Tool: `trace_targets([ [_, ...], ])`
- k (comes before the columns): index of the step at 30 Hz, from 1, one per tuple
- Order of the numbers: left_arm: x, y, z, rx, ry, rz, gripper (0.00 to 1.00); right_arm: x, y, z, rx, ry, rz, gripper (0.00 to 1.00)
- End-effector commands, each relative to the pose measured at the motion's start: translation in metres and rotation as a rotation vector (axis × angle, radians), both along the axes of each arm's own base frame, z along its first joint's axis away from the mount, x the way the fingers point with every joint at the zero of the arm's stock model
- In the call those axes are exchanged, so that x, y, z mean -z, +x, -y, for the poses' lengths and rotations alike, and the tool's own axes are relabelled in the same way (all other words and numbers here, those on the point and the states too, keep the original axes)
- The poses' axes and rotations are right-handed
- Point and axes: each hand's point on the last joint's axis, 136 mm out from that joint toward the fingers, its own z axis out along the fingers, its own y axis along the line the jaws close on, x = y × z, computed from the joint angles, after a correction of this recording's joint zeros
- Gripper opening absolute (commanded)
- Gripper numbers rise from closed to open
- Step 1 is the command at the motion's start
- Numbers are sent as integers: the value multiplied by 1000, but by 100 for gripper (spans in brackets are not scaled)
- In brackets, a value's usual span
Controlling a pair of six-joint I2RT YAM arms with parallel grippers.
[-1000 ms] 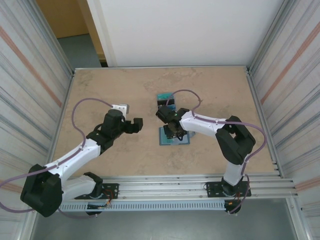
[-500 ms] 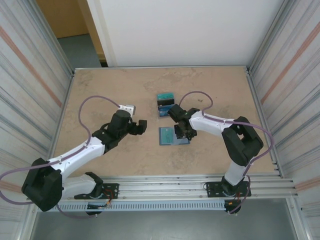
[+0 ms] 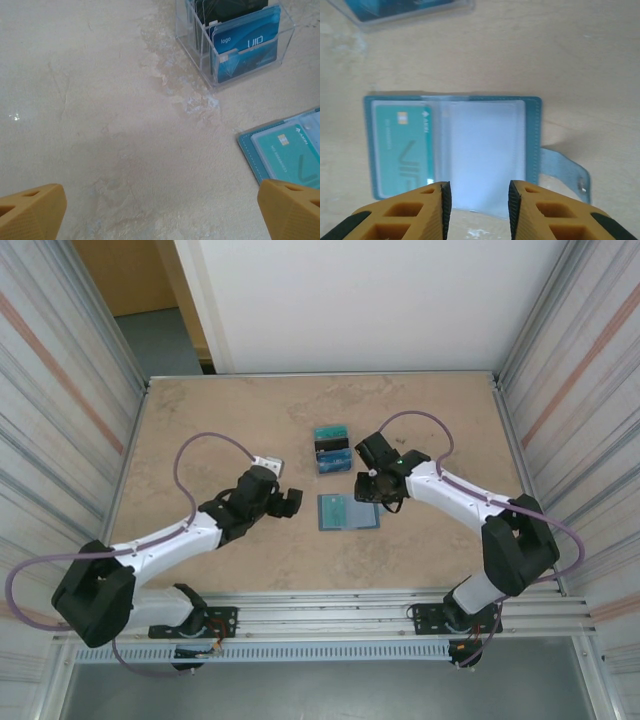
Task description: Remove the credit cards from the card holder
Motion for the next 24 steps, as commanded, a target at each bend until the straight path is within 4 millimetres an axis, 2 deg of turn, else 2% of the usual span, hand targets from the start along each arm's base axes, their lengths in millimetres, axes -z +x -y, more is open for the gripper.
trace_targets([
  [1,-2,6,6,-19,-10,14,99,-2,-5,-27,-31,165,-41,33],
  [5,8,6,12,-27,17,1,99,4,-1,-48,-67,259,-85,26],
  [8,13,7,14,-37,22,-7,99,17,1,-54,-78,260,-120,23],
  [17,28,6,24,-28,28,-39,99,44,5,-50,-72,220,-171,19],
  [24,38,7,32,-15,59,-52,99,48,5,-54,-98,232,-174,18],
])
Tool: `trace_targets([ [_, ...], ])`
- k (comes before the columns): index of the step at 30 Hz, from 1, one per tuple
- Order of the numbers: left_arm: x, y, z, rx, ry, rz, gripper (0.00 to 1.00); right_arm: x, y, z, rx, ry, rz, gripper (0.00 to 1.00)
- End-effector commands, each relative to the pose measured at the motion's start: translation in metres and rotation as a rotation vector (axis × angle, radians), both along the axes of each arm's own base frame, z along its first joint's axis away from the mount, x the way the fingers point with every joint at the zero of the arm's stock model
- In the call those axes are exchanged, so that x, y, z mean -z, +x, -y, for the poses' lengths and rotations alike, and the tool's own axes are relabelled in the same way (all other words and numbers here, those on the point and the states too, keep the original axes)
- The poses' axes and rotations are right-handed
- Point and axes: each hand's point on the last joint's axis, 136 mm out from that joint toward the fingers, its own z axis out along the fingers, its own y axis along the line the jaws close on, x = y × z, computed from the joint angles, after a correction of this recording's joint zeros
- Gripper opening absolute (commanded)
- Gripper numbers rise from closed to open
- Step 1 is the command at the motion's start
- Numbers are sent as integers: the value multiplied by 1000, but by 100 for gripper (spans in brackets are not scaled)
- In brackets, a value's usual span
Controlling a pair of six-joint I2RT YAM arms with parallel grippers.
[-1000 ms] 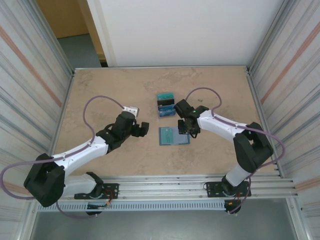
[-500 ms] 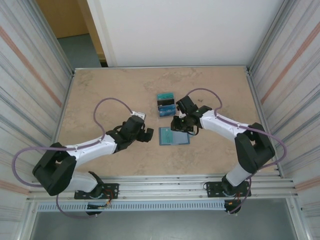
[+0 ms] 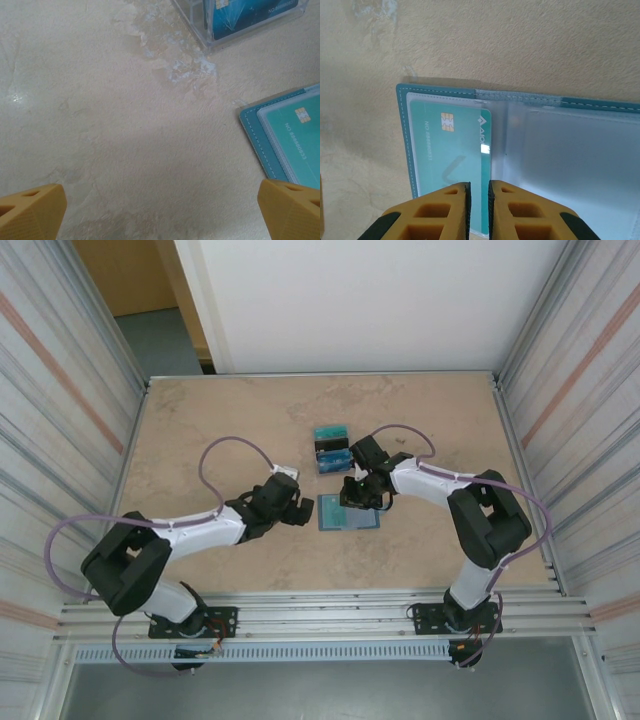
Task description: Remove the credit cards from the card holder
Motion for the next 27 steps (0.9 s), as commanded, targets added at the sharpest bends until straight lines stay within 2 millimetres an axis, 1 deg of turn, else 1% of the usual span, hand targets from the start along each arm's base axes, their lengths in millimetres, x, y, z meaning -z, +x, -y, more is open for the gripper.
trace_targets([
  [1,-9,11,7,-22,-2,38,98,-1,5,-5,-23,13,7,18],
  [7,-4,13,13,-13,22,34,99,10,5,-4,-27,4,-17,20],
  [14,2,14,12,-14,48,26,99,16,4,-11,-44,31,-35,24],
  [20,6,12,6,-33,97,16,99,22,-5,-19,-74,48,-69,24],
  [24,7,10,4,-40,118,11,99,23,-14,-27,-91,70,-98,23],
  [27,9,7,3,-33,131,2,99,20,-19,-33,-94,105,-111,23],
])
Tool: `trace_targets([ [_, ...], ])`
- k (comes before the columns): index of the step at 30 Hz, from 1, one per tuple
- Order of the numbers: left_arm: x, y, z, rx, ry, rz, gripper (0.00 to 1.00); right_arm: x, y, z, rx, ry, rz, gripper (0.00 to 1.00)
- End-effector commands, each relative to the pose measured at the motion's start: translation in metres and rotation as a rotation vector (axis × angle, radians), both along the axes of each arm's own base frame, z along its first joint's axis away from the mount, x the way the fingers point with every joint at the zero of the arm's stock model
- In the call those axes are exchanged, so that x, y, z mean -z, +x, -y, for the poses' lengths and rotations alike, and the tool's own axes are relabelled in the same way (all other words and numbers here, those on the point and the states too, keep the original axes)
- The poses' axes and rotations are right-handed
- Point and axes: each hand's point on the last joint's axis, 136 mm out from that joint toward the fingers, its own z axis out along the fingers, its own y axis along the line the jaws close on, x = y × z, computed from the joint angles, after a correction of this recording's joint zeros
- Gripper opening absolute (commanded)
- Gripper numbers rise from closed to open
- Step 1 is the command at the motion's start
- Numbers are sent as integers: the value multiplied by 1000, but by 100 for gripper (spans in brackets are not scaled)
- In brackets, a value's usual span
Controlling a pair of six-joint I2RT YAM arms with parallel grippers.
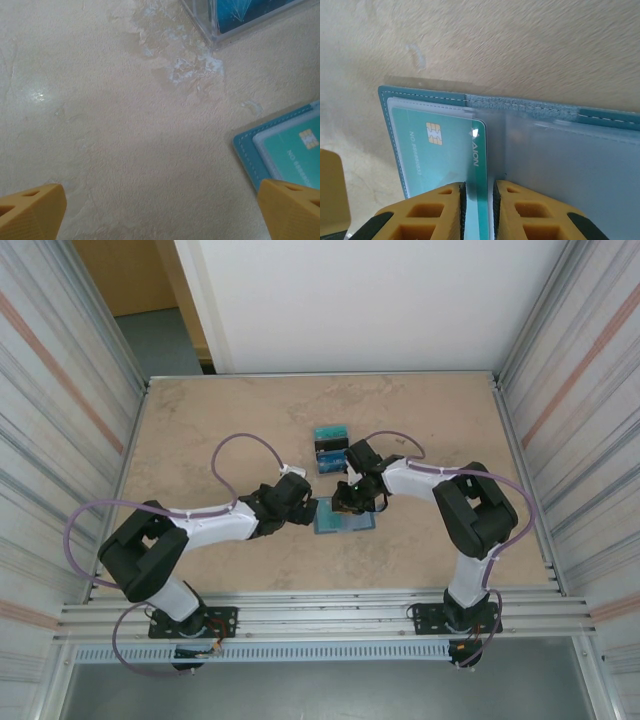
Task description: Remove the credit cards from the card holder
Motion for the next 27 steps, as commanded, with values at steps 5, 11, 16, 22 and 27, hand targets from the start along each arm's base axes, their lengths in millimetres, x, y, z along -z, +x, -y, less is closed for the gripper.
trace_targets([
  [5,8,-6,-5,-14,62,-21,99,-3,-9,-9,-18,42,-24,22],
  [11,12,-8,6,25,57,-27,99,0,-10,-7,-18,29,-30,21],
  [16,21,-7,9,27,65,-46,99,3,-11,-5,-25,-10,-24,22],
  [22,32,-10,5,24,100,-81,99,7,-13,-4,-27,-17,-32,23],
  [27,36,-12,3,24,122,-99,99,10,-14,-12,-29,36,-63,22],
])
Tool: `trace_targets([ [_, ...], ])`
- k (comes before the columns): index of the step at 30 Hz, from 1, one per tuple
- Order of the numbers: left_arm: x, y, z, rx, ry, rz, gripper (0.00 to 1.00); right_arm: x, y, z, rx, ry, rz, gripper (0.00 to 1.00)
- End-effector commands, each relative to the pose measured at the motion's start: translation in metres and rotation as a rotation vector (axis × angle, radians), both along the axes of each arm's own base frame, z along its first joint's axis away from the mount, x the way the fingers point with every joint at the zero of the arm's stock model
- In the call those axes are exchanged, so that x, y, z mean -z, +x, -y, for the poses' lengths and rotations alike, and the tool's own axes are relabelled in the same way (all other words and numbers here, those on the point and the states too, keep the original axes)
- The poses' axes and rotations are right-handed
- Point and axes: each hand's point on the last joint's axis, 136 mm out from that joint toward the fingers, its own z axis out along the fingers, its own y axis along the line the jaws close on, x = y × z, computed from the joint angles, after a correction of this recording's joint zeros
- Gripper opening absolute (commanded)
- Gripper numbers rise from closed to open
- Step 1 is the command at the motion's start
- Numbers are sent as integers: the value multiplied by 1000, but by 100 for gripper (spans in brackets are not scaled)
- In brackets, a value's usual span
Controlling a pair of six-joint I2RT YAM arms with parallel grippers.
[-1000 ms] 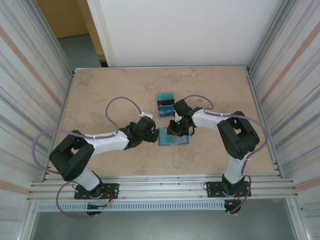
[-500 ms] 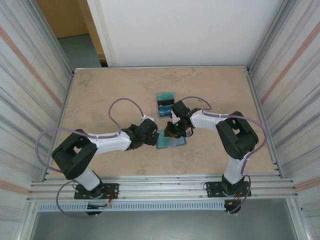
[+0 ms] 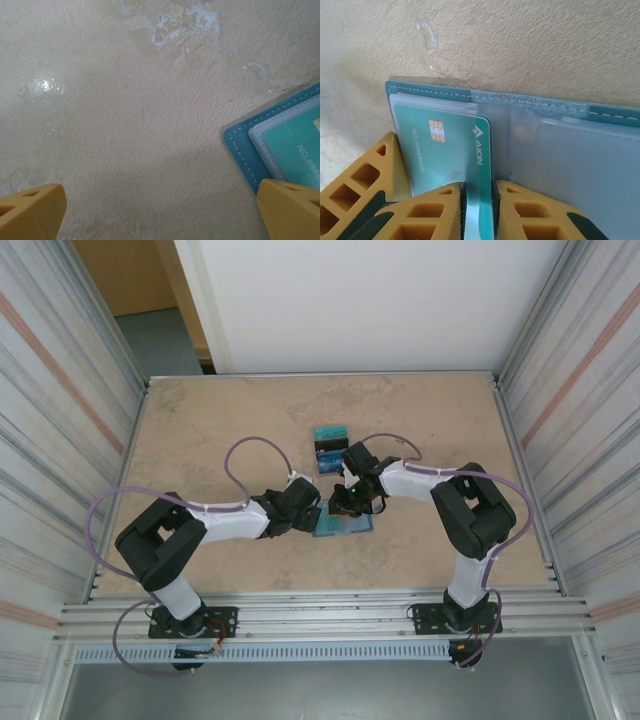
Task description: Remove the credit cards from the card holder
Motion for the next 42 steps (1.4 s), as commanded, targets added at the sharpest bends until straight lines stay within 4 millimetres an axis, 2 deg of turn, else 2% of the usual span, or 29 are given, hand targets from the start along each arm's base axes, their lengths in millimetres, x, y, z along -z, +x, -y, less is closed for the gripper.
trace_targets([
  [1,9,-4,-5,-3,51,-33,99,7,-7,-7,-10,46,-53,22],
  [8,11,-7,-8,-1,73,-48,99,-10,-1,-16,26,265,-71,17],
  [15,13,-6,-7,5,86,-55,99,-18,0,-17,38,395,-88,16],
  [27,14,-8,-10,1,100,-61,99,-17,3,-7,64,408,-86,10],
  [35,16,-8,-12,-3,114,-68,99,-17,6,7,98,400,-76,10],
  [42,16,-7,-12,-3,120,-68,99,-18,7,11,103,405,-71,11],
])
